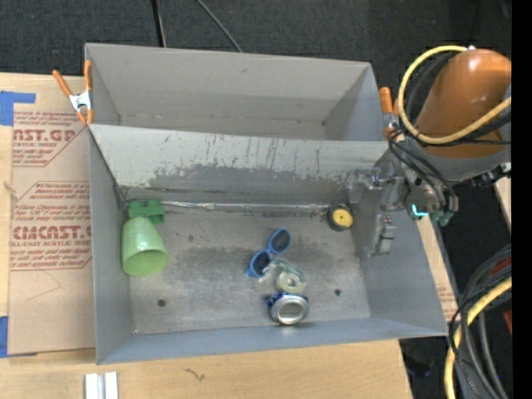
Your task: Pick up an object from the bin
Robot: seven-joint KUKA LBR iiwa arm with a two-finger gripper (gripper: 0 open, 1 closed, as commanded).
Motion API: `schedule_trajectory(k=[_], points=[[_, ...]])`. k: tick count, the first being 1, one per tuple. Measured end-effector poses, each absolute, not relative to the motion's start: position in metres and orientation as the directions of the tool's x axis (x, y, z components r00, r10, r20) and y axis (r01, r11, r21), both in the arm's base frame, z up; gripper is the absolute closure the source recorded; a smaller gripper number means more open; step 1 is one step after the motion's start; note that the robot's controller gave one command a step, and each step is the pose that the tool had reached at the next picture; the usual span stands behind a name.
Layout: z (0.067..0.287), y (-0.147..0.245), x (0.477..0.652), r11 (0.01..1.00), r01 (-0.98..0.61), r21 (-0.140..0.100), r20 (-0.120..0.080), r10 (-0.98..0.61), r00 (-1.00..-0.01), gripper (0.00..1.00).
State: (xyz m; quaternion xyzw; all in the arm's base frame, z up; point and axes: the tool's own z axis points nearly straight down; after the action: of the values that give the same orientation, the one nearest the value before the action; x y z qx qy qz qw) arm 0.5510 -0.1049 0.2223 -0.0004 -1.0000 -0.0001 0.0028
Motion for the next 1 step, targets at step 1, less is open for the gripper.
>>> schedule_trajectory(k=[1], points=[[0.0661,-0.0409,0.5905,0.963,-0.27,0.003,0.003,-0.27,-0.963,0.0]])
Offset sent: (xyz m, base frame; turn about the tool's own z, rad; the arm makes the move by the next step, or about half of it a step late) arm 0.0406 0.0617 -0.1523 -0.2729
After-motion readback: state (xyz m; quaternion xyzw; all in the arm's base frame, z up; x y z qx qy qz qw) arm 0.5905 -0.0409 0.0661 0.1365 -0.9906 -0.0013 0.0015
